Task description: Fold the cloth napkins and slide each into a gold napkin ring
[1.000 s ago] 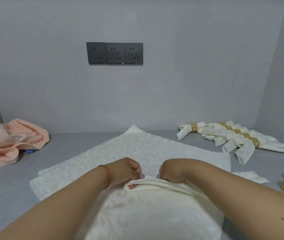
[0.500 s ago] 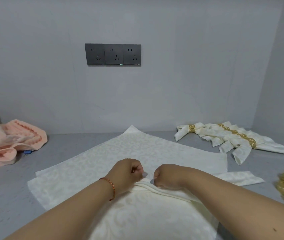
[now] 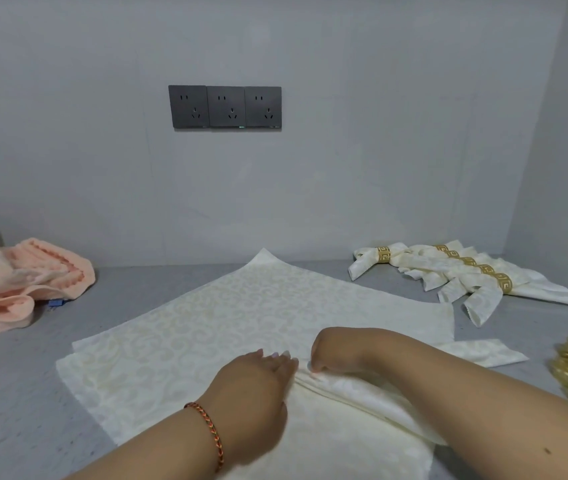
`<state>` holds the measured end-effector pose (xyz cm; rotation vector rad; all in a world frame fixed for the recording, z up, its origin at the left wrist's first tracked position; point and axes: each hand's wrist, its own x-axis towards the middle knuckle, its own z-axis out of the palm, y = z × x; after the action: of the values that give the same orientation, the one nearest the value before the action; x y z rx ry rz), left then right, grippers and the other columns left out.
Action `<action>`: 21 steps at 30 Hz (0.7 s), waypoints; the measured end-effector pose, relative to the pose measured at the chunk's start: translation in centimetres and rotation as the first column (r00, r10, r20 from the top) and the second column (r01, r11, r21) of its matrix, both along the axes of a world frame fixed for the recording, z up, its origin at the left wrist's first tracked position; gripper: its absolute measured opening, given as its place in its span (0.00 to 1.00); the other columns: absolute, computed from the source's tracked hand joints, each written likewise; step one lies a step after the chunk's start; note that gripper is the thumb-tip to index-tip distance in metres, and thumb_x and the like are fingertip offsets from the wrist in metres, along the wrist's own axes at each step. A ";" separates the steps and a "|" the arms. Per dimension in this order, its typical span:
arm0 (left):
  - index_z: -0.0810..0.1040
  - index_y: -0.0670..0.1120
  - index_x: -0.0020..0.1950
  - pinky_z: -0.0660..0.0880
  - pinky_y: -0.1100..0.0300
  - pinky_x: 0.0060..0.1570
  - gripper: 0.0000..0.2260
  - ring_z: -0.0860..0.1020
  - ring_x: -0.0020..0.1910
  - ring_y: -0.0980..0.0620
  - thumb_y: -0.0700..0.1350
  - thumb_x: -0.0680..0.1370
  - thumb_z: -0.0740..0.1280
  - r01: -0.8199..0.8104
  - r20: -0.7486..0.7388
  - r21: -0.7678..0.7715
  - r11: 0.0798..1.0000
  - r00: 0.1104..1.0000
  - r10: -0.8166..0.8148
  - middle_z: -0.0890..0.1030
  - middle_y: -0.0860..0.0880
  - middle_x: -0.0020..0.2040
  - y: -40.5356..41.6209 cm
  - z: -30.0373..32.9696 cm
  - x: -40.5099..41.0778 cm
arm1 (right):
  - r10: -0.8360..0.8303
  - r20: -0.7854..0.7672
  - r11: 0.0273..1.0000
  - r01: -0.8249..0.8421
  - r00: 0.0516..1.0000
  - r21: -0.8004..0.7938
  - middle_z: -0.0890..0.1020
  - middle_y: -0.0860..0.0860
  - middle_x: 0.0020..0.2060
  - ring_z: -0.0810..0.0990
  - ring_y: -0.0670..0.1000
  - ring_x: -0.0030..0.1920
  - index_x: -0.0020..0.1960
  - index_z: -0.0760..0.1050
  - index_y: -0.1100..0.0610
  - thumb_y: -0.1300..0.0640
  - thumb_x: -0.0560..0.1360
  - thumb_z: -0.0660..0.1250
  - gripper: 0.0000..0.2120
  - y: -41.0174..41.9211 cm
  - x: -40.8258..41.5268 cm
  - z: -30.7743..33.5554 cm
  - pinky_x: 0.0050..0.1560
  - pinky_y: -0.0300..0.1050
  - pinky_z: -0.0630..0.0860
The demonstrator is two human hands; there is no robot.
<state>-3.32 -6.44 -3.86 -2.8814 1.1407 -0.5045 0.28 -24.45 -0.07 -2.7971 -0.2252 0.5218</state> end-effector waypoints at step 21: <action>0.50 0.51 0.79 0.54 0.57 0.75 0.28 0.56 0.77 0.50 0.43 0.80 0.54 -0.022 -0.140 0.248 0.969 0.988 0.058 0.53 0.48 0.79 -0.8 1.4 -0.7 | 0.025 -0.147 0.982 -0.052 0.989 -0.184 0.69 0.47 0.30 0.67 0.48 0.34 0.36 0.70 0.53 0.42 0.75 0.66 0.17 -6.3 0.7 2.7 0.39 0.41 0.64</action>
<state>-3.99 -7.25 -2.42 -2.7549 1.0726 -0.1384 0.97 -30.71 2.67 -2.9231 -0.2100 0.7896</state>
